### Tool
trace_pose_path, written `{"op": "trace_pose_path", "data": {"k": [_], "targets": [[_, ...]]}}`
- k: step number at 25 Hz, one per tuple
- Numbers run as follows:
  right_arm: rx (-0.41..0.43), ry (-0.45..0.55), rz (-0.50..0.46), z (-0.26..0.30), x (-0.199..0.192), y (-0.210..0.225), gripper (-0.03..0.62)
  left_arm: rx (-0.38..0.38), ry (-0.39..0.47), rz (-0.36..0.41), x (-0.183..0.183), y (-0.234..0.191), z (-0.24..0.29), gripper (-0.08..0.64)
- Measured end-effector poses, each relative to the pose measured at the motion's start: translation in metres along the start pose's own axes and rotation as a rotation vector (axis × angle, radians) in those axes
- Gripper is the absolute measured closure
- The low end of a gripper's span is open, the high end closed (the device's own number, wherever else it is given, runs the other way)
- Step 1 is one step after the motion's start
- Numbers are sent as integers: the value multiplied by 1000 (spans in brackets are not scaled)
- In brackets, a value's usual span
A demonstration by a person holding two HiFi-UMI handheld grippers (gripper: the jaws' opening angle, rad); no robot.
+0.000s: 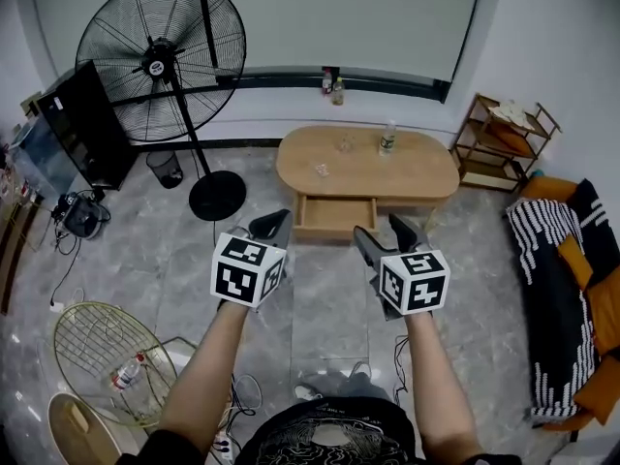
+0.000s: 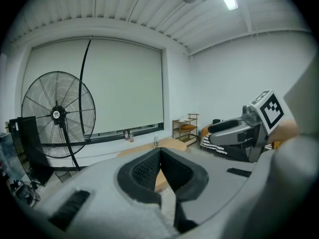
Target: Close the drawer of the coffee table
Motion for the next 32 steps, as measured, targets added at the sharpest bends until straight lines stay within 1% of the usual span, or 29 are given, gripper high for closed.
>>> {"op": "trace_pose_path", "data": {"k": [4, 9, 13, 18, 23, 29, 32], "targets": [[-8, 12, 7, 6, -1, 3, 281, -6, 4, 16, -1, -4, 6, 552], [-11, 19, 23, 23, -9, 13, 278, -13, -1, 23, -11, -7, 19, 552], [-1, 20, 33, 49, -20, 25, 273, 2, -17, 33, -29, -14, 34, 552], [1, 2, 45, 84, -25, 47, 272, 11, -42, 21, -47, -27, 63, 552], [5, -20, 41, 136, -13, 74, 271, 12, -64, 11, -52, -56, 115, 552], [11, -44, 50, 216, 8, 117, 268, 20, -74, 7, -49, -105, 196, 552], [18, -53, 48, 253, 15, 137, 268, 16, -79, 3, -50, -122, 237, 552]]}}
Point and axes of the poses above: the fingertips, and each gripper's own axes: z forward along the fingers, y to its right, x out of its top, the point moved 1 cm from there along -z, backward along the fingers, and after that the axes turned 15 degrees about z, right-handed, at the moved point
